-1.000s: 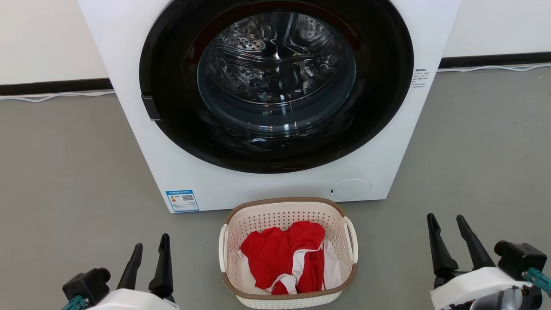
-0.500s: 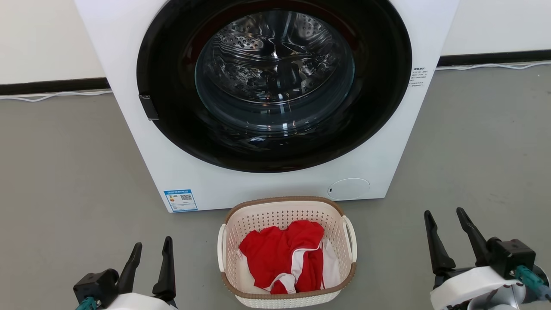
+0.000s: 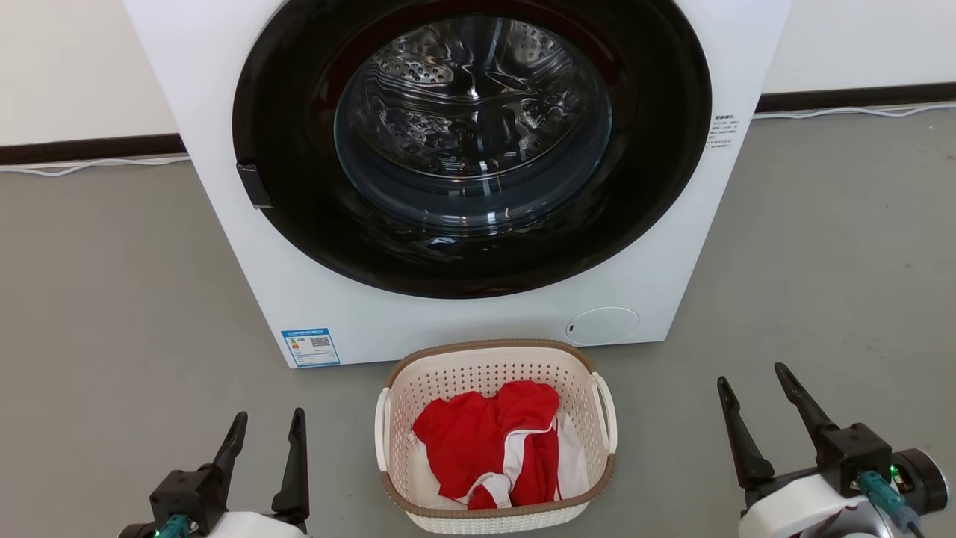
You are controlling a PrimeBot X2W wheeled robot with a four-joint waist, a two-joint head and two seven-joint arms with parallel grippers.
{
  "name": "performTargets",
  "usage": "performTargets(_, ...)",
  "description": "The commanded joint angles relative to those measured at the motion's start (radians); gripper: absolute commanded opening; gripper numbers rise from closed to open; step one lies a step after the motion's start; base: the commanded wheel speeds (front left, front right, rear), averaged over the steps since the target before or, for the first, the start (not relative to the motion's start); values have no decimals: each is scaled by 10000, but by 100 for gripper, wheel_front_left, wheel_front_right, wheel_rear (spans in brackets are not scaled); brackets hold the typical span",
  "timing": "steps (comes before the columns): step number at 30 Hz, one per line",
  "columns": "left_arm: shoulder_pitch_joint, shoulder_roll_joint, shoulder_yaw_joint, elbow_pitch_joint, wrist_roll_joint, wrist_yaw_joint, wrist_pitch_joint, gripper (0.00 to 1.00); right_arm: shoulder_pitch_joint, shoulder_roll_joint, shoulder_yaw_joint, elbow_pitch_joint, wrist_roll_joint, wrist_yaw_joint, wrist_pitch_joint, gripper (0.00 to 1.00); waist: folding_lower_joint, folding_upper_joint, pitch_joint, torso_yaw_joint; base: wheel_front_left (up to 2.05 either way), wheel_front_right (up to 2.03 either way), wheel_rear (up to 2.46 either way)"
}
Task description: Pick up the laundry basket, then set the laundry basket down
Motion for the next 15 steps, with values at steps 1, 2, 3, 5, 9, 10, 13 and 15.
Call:
performTargets(1,-80,113,281,-311,267,40,-150,100,-260,-148,213,-214,-301,66,-194,100,0,0,3,-2,0,0,0)
performTargets(2,-77,114,285,-315,387,40,-179,100,-261,-154,212,-203,-430,67,-223,100,0,0,6,-7,0,0,0)
performTargets(3,-74,115,289,-316,504,40,-209,100,-260,-158,215,-197,-562,67,-253,100,0,0,10,-12,0,0,0)
performTargets(5,-83,116,299,-295,497,33,-212,100,-249,-150,202,-184,-574,67,-256,100,0,0,22,-14,0,0,0)
performTargets(9,-88,116,277,-254,459,27,-212,100,-233,-132,176,-157,-556,67,-256,100,0,0,34,-21,0,0,0)
performTargets(10,-88,116,273,-242,455,26,-212,100,-231,-128,169,-152,-551,67,-256,100,0,0,38,-22,0,0,0)
performTargets(13,-97,116,267,-216,455,29,-212,100,-230,-120,153,-128,-546,67,-256,100,0,0,53,-23,0,0,0)
performTargets(15,-100,116,267,-206,453,37,-212,100,-230,-114,149,-119,-548,67,-256,100,0,0,58,-23,0,0,0)
